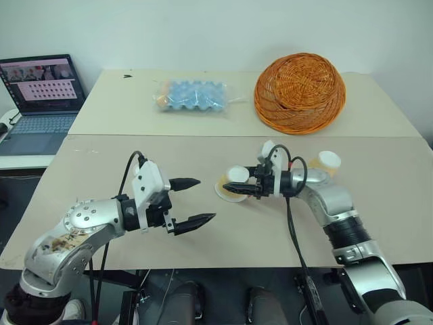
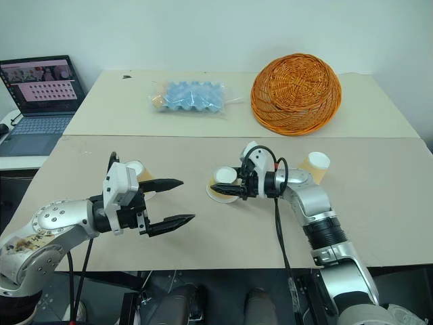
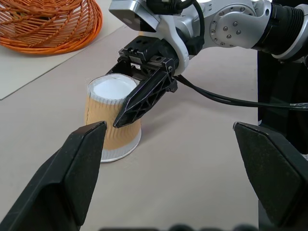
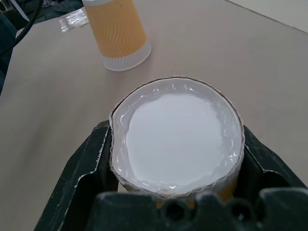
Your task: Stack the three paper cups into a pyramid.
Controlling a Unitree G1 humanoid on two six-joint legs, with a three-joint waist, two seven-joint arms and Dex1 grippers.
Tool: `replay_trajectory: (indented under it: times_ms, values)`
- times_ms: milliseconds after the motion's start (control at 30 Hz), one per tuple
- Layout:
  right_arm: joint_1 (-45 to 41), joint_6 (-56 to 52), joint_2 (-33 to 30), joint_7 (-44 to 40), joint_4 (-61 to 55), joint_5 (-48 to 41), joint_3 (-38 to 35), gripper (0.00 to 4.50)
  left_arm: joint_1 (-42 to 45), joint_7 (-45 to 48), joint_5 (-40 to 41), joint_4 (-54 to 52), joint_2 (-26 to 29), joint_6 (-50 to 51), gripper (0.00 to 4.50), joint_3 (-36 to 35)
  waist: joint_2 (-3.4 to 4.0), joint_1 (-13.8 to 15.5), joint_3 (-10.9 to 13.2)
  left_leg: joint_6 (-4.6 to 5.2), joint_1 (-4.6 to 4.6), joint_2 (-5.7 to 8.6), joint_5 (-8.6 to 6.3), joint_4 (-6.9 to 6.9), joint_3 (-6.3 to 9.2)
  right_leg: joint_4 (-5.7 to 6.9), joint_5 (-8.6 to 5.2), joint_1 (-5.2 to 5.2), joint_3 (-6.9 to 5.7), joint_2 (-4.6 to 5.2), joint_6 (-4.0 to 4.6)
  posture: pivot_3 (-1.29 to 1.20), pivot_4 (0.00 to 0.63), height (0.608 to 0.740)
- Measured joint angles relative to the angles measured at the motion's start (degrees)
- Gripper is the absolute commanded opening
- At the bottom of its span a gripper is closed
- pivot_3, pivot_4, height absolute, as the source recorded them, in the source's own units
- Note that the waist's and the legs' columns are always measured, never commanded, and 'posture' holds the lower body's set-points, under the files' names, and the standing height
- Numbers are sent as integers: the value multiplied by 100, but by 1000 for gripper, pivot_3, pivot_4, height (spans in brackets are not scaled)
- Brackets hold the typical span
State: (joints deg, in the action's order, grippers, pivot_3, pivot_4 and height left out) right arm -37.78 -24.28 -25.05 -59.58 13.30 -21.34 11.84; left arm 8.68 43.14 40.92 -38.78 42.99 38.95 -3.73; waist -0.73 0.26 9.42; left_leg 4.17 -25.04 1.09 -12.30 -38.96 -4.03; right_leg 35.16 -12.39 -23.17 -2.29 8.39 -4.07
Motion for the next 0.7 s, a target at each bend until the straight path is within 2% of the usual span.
replay_trajectory:
  times_ms: [700]
  values:
    - [-431, 239, 564, -71, 588, 459, 64, 2614, 15, -118, 32, -79, -3, 6, 4500, -62, 0, -72, 0, -13, 1, 0, 8, 2, 2, 13, 0, -6, 0, -2, 1, 0, 150, 726]
